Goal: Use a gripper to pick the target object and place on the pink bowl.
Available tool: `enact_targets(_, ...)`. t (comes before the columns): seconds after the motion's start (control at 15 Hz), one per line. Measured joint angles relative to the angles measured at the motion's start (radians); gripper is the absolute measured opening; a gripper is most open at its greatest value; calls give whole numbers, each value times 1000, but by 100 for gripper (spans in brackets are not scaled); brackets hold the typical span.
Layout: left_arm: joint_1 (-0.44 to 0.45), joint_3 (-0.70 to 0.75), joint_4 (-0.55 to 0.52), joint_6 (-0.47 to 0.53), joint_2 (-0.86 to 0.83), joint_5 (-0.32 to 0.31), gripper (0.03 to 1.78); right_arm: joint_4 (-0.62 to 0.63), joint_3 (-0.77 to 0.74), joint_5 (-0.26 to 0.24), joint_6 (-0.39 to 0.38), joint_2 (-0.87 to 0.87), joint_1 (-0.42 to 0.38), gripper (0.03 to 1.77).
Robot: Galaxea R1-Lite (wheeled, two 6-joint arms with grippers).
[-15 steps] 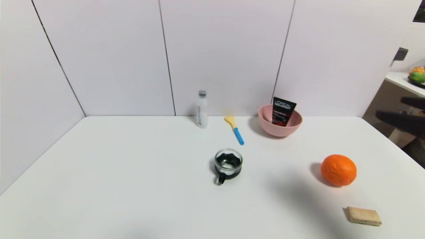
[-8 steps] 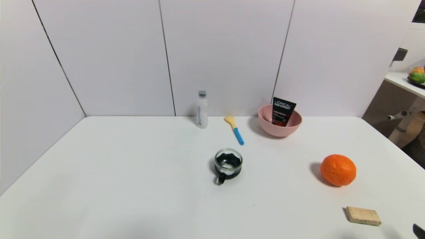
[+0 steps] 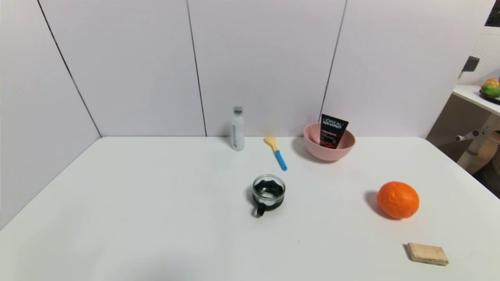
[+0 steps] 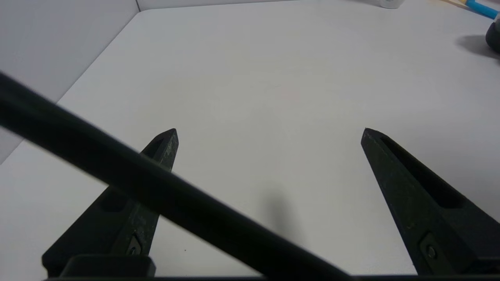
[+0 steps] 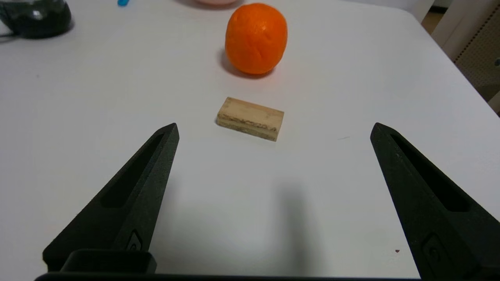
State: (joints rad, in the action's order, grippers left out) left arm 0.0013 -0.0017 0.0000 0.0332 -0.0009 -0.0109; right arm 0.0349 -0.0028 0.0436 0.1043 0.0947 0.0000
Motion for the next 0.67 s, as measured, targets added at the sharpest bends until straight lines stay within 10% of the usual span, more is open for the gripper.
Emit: enact_targets(0.67, 0, 0, 0, 0, 0, 0, 169, 2, 2, -4, -36, -97, 2, 169)
